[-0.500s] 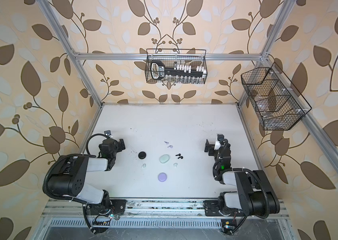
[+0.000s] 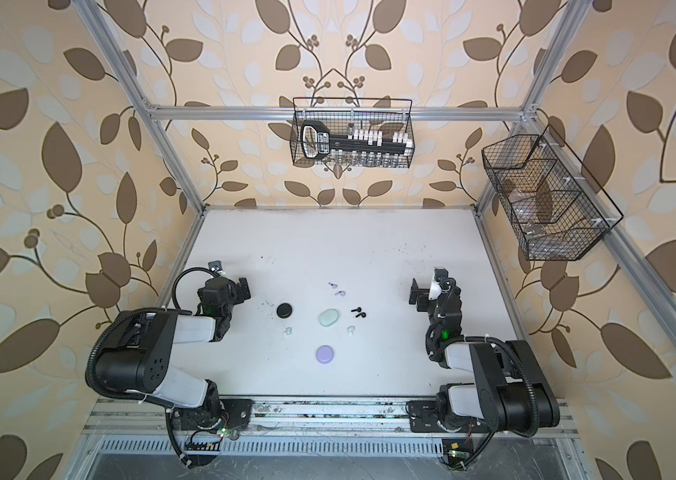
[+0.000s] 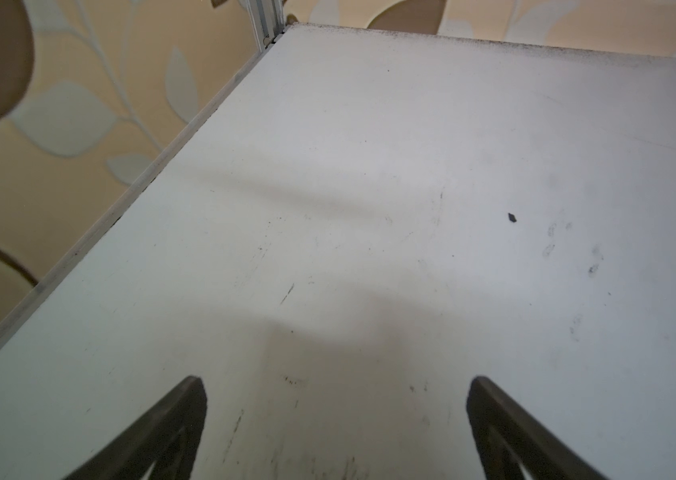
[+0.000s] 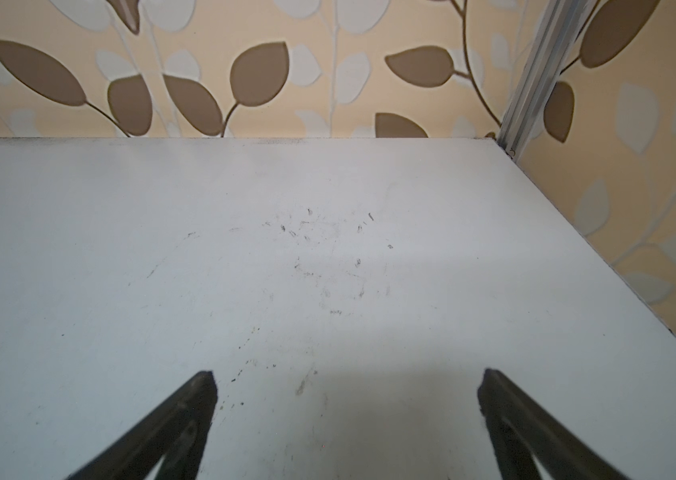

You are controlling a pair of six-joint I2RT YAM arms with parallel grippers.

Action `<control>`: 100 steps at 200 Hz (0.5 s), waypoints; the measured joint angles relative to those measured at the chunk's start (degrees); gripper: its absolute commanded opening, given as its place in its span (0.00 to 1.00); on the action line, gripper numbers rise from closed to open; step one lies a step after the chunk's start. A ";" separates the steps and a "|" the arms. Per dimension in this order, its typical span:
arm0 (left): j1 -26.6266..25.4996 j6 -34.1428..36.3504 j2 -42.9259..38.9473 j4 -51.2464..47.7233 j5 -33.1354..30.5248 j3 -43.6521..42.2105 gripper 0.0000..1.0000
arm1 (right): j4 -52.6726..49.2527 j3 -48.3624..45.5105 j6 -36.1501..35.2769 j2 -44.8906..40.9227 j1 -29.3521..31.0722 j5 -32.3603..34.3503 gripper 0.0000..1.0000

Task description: Insert the wireless bluetooth earbuds into the charging case

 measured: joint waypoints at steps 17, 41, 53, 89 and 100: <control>0.00 0.00 0.00 0.00 0.00 0.00 0.99 | -0.07 0.02 0.00 0.00 -0.50 -0.39 1.00; 0.00 0.00 0.00 0.00 0.00 0.00 0.99 | -0.11 0.07 0.00 0.00 -0.72 -0.72 1.00; 0.00 0.00 0.00 0.00 0.00 0.00 0.99 | -0.11 0.13 0.00 0.00 -0.72 -0.76 1.00; 0.00 0.00 0.00 -0.02 0.00 0.00 0.99 | -1.55 0.68 0.00 -0.35 -0.68 -0.66 1.00; 0.00 0.00 0.00 -0.02 0.00 0.00 0.99 | -5.73 2.51 0.00 -1.64 -0.37 -0.11 1.00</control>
